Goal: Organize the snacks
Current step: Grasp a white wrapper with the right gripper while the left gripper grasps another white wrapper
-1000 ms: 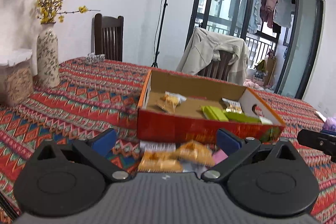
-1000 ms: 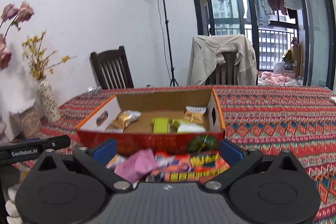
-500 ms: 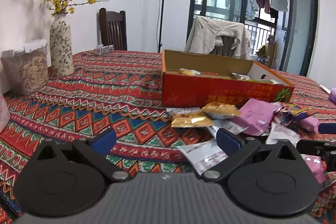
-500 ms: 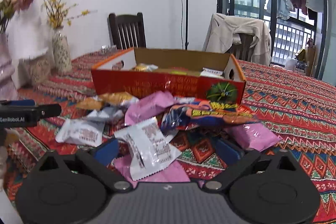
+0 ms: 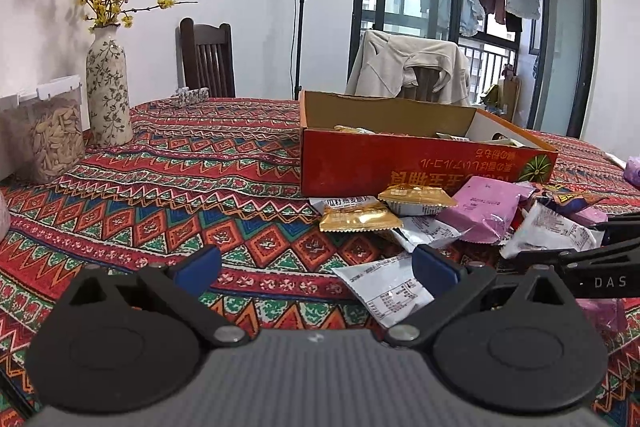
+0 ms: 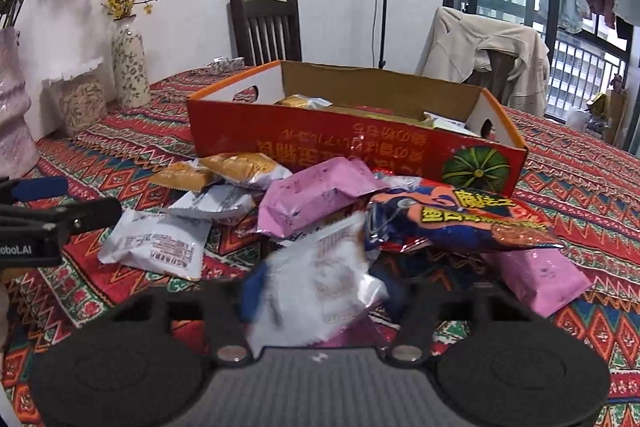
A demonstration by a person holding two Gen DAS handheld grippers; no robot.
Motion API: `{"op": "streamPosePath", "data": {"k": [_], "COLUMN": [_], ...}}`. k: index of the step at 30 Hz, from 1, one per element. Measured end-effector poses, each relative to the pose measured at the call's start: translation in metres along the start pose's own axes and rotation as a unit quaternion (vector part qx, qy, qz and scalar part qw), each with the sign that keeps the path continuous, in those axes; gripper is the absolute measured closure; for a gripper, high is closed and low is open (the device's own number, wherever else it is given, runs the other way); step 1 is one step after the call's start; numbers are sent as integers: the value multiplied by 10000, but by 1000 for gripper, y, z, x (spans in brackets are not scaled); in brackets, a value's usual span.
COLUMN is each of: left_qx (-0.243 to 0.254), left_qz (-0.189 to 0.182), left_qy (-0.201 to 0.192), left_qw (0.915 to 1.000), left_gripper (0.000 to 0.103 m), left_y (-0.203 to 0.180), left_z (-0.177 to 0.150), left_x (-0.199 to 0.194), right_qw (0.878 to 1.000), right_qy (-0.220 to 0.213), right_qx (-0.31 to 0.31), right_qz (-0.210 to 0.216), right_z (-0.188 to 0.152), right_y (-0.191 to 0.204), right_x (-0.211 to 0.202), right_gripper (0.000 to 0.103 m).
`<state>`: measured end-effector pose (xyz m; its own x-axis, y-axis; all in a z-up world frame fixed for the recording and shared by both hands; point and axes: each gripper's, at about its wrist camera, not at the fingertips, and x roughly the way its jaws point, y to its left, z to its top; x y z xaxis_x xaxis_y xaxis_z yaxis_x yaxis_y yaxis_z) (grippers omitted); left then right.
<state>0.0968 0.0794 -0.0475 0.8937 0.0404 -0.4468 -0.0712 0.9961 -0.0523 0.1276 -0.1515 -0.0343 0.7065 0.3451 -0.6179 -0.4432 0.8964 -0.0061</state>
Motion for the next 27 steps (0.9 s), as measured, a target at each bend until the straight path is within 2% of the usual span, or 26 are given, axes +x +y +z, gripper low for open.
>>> {"op": "streamPosePath", "data": {"k": [11, 16, 19, 23, 27], "left_qx": [-5, 35, 111, 466, 1151], "left_qz": [8, 48, -41, -412, -353], "left_qy": [97, 478, 542, 772, 940], "left_qw": [10000, 9988, 9985, 9951, 9883], "left_gripper": [0, 0, 0, 0, 0], "left_y": [1, -1, -4, -20, -42], "left_z": [1, 5, 7, 8, 6], "left_x": [2, 14, 14, 17, 27], "right_qw": [9973, 9953, 9942, 9929, 9918], "right_qy": [-696, -851, -906, -972, -1021], "right_qx": [210, 437, 545, 654, 735], "right_qz": [-63, -174, -210, -223, -221], "right_z": [-7, -11, -14, -16, -18], "right_y": [-3, -11, -16, -22, -28], "right_x": [-37, -50, -56, -61, -65], "right_gripper": [58, 58, 58, 58, 58]}}
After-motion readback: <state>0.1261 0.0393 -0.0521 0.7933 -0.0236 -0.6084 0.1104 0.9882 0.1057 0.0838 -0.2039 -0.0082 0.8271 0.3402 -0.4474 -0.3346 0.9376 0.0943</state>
